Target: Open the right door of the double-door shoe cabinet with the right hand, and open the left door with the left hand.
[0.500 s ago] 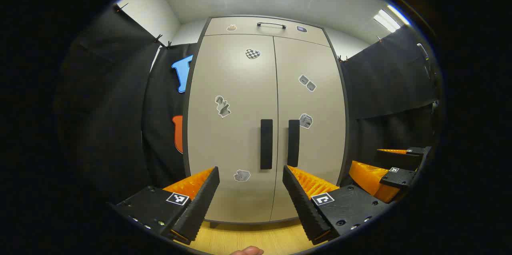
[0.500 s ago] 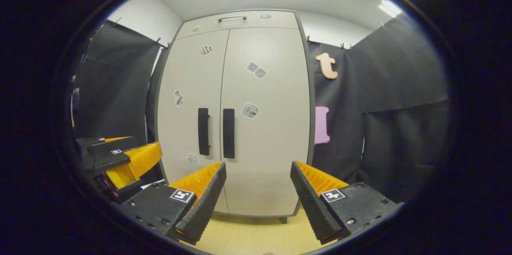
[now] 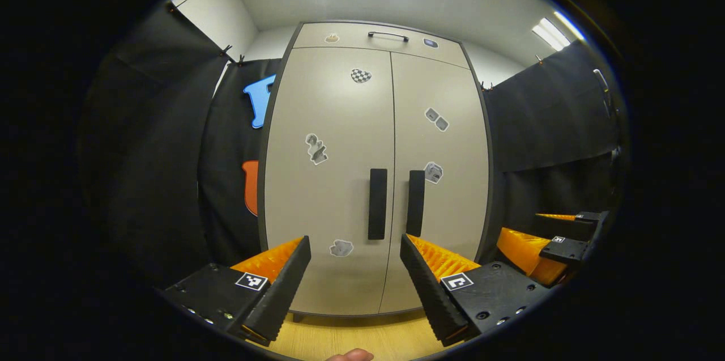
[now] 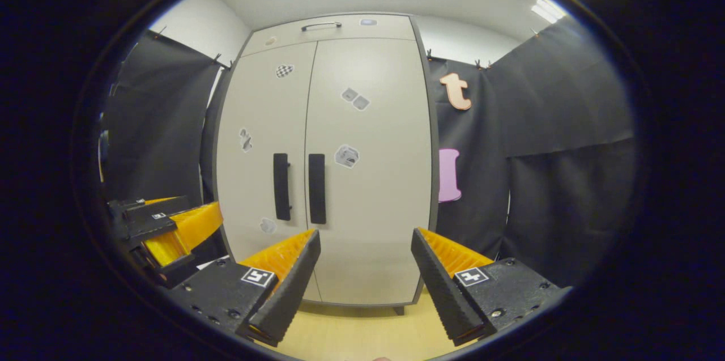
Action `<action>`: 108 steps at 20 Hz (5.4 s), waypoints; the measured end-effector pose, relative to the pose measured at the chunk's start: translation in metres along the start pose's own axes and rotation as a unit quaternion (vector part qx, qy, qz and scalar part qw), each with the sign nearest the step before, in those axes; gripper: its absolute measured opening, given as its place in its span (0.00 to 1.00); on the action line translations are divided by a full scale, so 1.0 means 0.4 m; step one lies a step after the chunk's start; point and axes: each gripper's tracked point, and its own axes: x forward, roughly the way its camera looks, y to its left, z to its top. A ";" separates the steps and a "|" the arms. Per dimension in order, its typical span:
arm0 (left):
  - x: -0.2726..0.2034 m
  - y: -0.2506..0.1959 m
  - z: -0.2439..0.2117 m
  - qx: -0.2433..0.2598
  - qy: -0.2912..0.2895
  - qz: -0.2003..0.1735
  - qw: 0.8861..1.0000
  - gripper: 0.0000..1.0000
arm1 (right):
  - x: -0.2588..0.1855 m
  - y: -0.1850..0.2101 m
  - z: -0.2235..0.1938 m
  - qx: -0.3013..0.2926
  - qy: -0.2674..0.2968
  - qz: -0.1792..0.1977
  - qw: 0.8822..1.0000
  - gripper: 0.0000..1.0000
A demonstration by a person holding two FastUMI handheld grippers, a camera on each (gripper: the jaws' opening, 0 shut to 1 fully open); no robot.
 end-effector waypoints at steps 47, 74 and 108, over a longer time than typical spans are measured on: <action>-0.078 0.103 -0.029 -0.005 0.024 0.020 1.000 0.95 | 0.482 0.214 0.034 0.025 0.034 0.045 0.998 0.84; -0.112 0.113 -0.025 0.003 0.021 0.027 0.999 0.95 | 0.398 0.212 0.030 0.013 0.033 0.101 0.994 0.08; -0.040 0.060 -0.085 -0.015 0.042 0.013 0.999 0.95 | 0.010 -0.177 0.042 -0.001 0.033 0.058 0.998 0.07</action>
